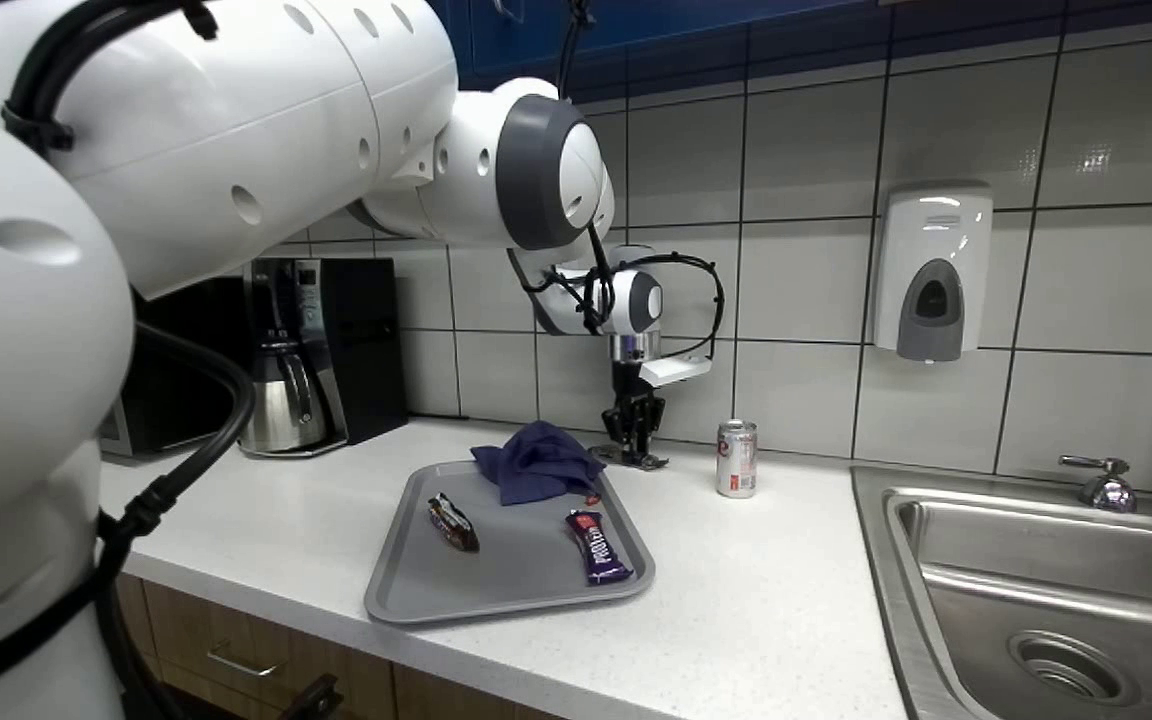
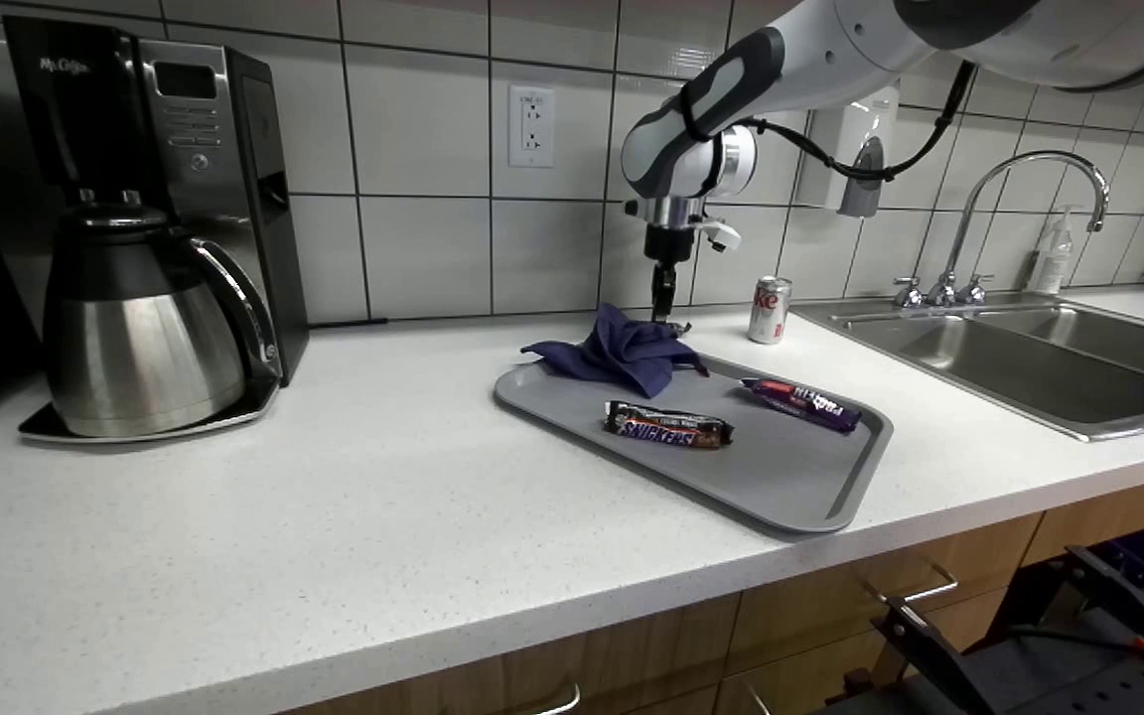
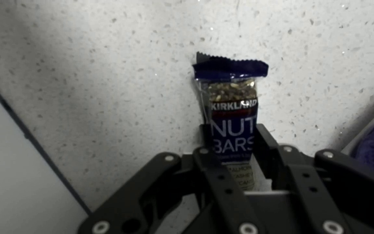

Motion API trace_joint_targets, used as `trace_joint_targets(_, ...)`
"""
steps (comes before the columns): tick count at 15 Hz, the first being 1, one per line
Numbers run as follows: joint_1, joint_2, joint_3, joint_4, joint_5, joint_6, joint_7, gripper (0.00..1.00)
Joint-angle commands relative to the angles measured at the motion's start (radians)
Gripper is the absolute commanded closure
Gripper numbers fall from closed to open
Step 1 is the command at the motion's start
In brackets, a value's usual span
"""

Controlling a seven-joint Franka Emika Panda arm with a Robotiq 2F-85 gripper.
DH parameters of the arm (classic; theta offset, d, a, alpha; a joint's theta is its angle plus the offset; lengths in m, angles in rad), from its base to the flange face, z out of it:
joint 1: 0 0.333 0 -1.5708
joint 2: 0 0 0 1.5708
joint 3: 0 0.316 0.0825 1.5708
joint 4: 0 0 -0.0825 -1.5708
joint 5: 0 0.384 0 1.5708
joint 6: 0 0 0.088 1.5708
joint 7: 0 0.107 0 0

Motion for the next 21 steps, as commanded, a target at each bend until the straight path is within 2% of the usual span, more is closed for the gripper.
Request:
trace_joint_targets(1,0.006,0.015,-0.011,0.044,0.023,-0.035,-0.03,0.9)
trace_joint_targets(15,-0.025,-0.173,0.018,-0.254,0.066,0.165,-0.04,0.9)
trace_joint_targets(21,-0.041,-0.293,0.021,-0.43,0.068,0.264,-0.046,0.9)
